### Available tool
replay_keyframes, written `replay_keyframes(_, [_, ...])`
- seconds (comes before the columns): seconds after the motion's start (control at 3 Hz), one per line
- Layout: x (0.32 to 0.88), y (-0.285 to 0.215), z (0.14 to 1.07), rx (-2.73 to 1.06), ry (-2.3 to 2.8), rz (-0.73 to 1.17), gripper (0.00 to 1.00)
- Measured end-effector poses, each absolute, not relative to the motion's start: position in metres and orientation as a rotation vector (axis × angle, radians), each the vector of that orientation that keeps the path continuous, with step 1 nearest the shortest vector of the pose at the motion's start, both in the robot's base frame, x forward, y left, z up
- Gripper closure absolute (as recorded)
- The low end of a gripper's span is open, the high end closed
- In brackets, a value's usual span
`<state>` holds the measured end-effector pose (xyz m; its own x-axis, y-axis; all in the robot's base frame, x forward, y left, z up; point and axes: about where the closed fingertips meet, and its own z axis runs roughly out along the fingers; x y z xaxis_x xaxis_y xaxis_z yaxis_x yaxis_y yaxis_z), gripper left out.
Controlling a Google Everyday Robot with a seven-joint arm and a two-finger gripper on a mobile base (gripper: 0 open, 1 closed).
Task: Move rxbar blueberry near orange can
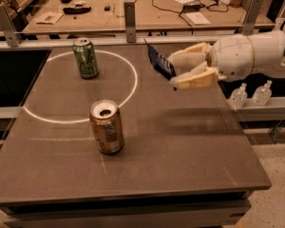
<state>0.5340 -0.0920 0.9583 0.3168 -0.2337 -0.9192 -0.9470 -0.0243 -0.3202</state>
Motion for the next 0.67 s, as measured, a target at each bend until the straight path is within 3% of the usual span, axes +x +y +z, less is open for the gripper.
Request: replay_keyframes(0.67, [0.488, -0.066, 0.856, -1.544, 1.4, 1.029, 1.0])
